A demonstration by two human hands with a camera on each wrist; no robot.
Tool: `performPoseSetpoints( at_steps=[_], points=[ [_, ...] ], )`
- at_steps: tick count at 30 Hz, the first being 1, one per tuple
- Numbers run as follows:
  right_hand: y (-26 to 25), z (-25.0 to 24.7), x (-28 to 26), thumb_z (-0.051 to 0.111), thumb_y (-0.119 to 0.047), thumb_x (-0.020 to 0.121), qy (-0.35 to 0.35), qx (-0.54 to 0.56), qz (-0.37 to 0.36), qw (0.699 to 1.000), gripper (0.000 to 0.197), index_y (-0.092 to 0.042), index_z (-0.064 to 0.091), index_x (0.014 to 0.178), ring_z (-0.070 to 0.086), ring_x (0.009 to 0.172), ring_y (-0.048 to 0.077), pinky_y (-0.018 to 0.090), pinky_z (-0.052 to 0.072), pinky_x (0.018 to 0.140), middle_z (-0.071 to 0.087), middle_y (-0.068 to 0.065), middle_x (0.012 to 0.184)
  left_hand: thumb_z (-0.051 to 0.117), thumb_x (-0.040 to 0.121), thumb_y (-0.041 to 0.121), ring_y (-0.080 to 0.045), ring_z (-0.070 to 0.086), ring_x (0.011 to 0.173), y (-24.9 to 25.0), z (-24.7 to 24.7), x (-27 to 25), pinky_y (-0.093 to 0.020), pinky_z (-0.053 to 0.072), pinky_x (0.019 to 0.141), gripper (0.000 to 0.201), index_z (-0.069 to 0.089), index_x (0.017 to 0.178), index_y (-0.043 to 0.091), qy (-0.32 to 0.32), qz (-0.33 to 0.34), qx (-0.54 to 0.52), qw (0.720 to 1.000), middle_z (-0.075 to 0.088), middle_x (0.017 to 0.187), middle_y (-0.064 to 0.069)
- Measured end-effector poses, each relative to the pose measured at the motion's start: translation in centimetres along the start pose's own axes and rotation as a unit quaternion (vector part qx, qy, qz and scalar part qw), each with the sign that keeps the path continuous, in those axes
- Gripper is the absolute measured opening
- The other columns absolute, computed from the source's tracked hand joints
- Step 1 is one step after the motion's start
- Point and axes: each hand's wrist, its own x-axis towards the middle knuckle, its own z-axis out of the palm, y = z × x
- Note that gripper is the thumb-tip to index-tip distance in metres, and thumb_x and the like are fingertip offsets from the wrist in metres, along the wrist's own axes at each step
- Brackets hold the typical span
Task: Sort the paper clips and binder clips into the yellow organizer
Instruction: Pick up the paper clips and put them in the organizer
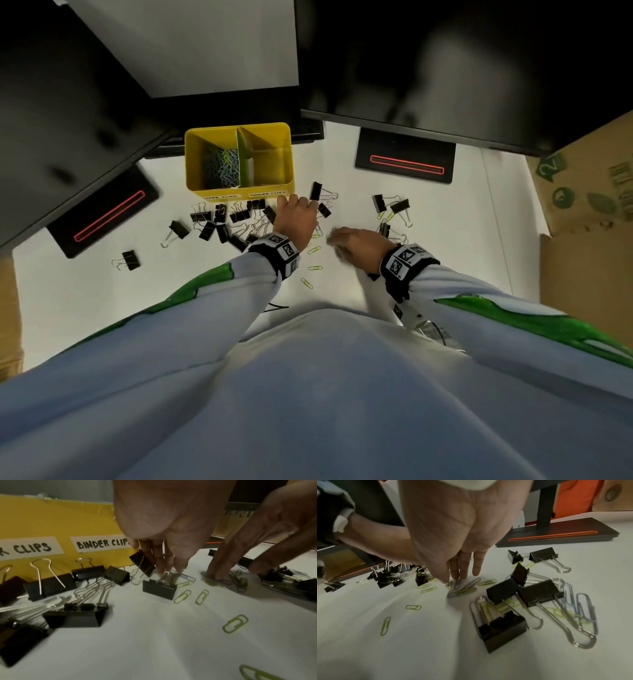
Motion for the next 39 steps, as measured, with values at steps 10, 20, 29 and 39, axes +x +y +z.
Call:
performPoseSetpoints(
  at_steps=[10, 20, 29, 39],
  points=[
    [-0.5, -1.9, 3.4, 0.045, -0.015, 0.094, 0.007, 0.016, 0.033, 0.999, 0.048, -0.011, 0.043, 0.141, 0.054, 0.122, 0.031, 0.039, 0.046, 0.099, 0.03, 0.006, 0.155, 0.063, 0.084, 0.021, -0.028, 0.059, 0.075, -2.8, 0.4, -2.6, -0.04, 0.042, 0.075, 0.01, 0.057, 0.081, 0.015, 0.079, -0.072, -0.04, 0.994, 0.064, 0.068, -0.003],
    [-1.1, 0.0, 4.4, 0.044, -0.014, 0.095, -0.056, -0.114, -0.049, 0.991, 0.055, -0.005, 0.029, 0.147, 0.023, 0.145, 0.028, 0.041, 0.029, 0.114, 0.016, 0.012, 0.159, 0.049, 0.091, 0.014, -0.03, 0.059, 0.084, -5.1, 1.7, -5.0, -0.043, 0.041, 0.082, 0.01, 0.057, 0.097, 0.013, 0.117, -0.192, -0.103, 0.969, 0.064, 0.086, -0.009],
    [-1.2, 0.3, 3.8, 0.045, -0.009, 0.093, 0.021, -0.051, -0.039, 0.998, 0.044, -0.005, 0.048, 0.136, 0.053, 0.116, 0.038, 0.047, 0.048, 0.093, 0.051, 0.016, 0.135, 0.064, 0.083, 0.045, -0.029, 0.048, 0.11, -2.6, 1.9, -6.0, -0.045, 0.035, 0.095, 0.047, 0.052, 0.118, 0.017, -0.007, 0.006, -0.058, 0.998, 0.054, 0.117, -0.009],
    [-2.6, -0.3, 5.4, 0.043, 0.0, 0.089, -0.065, -0.135, -0.048, 0.988, 0.064, -0.005, 0.024, 0.15, 0.019, 0.147, 0.026, 0.043, 0.027, 0.115, 0.012, 0.012, 0.161, 0.062, 0.086, 0.044, -0.032, 0.05, 0.107, -6.4, 1.9, -8.3, -0.045, 0.037, 0.093, 0.043, 0.055, 0.112, 0.011, 0.013, -0.077, -0.06, 0.995, 0.057, 0.113, -0.012]
  ],
)
